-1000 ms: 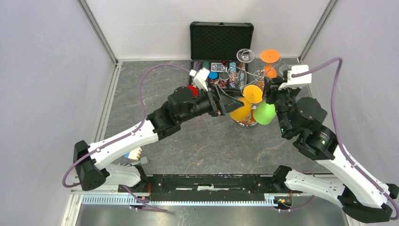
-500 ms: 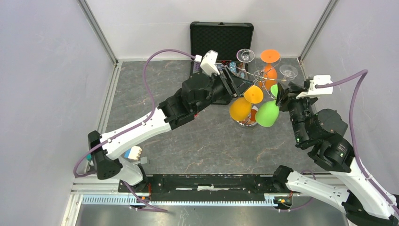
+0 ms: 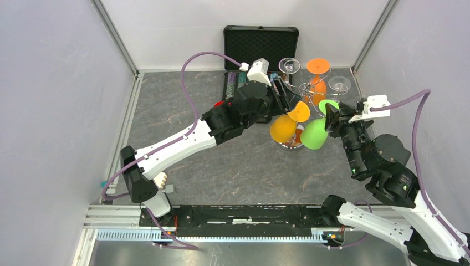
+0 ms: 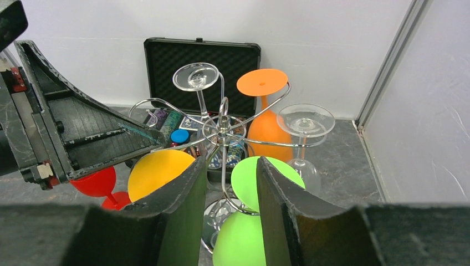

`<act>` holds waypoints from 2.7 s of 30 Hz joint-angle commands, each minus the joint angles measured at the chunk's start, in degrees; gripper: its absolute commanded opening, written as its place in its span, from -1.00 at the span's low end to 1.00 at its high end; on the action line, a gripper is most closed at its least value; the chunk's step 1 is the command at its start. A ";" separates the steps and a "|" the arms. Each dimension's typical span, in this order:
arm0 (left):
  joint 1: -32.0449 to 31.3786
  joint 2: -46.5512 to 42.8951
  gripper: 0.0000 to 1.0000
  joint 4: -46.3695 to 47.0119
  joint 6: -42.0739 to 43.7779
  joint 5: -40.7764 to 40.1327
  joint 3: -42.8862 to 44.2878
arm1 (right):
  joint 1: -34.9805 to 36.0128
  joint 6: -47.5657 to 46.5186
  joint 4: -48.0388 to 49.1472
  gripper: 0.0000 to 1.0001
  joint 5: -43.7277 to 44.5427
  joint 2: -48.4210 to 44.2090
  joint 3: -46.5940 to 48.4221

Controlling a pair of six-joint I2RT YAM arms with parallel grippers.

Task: Take the wine glass off the wine glass rack

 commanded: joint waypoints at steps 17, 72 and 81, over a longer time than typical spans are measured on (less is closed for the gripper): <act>-0.43 -4.57 -0.01 -1.46 -12.12 3.47 -2.68 | 0.04 0.60 4.09 -0.14 1.19 -2.73 -4.68; 1.45 -11.28 -0.96 8.14 -17.25 8.79 -12.66 | 0.02 3.33 11.69 -0.15 7.61 -7.68 -12.18; 3.96 -11.88 -0.95 6.39 -14.49 7.10 -11.36 | 0.00 3.24 11.86 0.30 6.58 -7.27 -12.07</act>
